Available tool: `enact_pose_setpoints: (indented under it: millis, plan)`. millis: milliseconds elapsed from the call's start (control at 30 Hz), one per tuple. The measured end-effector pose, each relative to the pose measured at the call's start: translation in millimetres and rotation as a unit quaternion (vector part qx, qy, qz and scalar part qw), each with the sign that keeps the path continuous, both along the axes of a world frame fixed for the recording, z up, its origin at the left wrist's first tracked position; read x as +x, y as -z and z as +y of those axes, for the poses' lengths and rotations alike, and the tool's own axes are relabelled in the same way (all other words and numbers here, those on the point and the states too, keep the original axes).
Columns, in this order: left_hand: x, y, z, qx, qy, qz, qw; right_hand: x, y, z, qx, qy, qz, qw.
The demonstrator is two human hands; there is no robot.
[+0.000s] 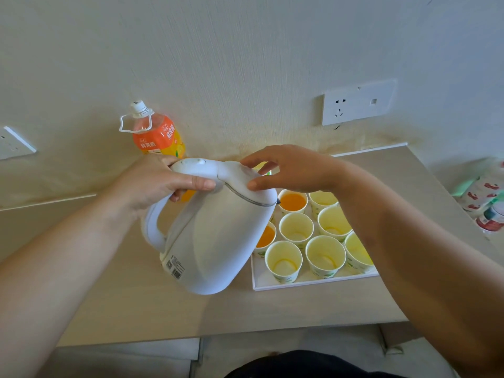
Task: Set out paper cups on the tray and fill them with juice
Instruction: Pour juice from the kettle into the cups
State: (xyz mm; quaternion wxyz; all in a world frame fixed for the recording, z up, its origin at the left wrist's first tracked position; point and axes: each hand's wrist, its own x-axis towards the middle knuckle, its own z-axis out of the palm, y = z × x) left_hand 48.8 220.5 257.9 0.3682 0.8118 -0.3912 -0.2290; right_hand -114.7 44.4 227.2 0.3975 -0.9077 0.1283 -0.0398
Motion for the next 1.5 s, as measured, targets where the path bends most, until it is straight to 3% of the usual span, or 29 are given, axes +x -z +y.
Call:
enact_pose_setpoints:
  millis: [733, 1500]
  plan:
    - [-3.2, 6.6, -28.3, 0.071, 0.026, -0.017, 0.997, -17.6, 20.9, -12.3, 0.066, 0.038, 0.001, 0.997]
    - [-19.0, 3.2, -23.5, 0.102, 0.009, -0.046, 0.994, -16.7, 33.0, -6.6, 0.074, 0.038, 0.018, 0.996]
